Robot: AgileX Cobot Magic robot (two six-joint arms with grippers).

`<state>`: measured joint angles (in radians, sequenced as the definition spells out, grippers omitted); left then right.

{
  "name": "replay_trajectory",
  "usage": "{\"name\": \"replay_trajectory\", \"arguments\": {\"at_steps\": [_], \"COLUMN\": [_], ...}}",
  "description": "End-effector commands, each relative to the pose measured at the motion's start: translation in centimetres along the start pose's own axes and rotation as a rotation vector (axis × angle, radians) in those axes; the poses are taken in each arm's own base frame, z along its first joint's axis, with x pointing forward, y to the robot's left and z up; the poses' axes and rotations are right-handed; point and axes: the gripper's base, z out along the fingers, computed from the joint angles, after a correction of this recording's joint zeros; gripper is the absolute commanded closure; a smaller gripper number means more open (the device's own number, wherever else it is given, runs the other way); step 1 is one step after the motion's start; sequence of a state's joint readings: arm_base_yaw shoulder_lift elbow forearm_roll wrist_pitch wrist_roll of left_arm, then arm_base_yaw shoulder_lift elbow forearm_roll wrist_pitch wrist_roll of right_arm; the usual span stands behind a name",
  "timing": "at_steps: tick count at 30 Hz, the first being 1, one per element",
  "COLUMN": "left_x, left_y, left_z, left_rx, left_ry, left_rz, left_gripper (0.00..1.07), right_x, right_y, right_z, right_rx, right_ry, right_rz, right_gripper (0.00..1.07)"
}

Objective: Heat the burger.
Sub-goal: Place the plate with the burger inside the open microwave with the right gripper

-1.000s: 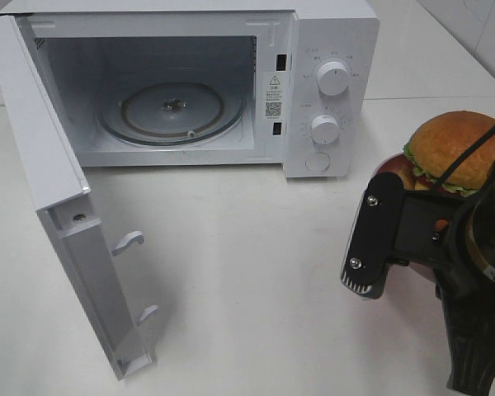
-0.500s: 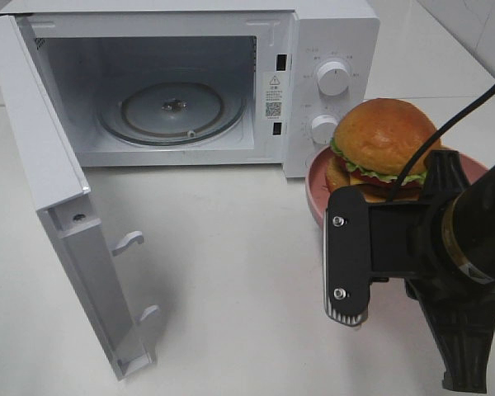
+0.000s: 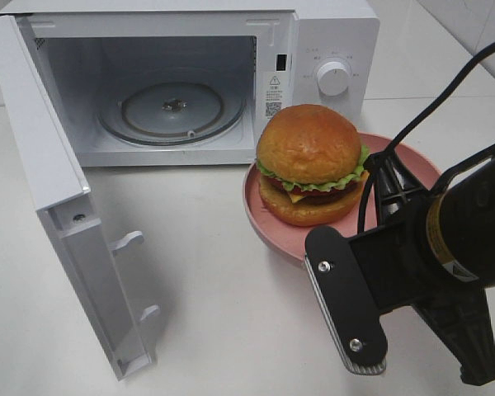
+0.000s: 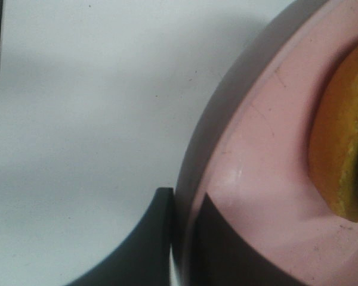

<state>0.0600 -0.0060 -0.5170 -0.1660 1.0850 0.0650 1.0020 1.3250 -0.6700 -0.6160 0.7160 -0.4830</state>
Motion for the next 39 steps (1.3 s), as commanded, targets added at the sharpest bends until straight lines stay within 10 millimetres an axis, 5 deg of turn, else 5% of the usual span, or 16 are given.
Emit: {"name": "replay_trajectory", "arguments": {"at_steps": [1,19,33,39], "left_x": [0.0,0.0,0.0,0.0], "left_y": [0.0,0.0,0.0,0.0], "left_z": [-0.2,-0.2,-0.2,-0.2], "left_rx": [0.004,0.004,0.004,0.004], "left_ry": [-0.031,-0.031,-0.031,-0.031], "left_rz": [0.004,0.004,0.004,0.004], "left_gripper": [0.05,0.05,0.05,0.05], "right_x": [-0.2,0.6,3.0,2.6], "right_y": [-0.6,-1.6,-4.2,-5.3], "right_z": [-0.3,0.5,1.6,2.4], "right_rx": [0.069,0.068,0.078,0.060], "right_ry": [-0.025,-0.122,-0.213,-0.247], "right_rz": [-0.136,-0.234,-0.257,-0.263], "right_gripper": [1.07,1.07,1.07,1.07]}}
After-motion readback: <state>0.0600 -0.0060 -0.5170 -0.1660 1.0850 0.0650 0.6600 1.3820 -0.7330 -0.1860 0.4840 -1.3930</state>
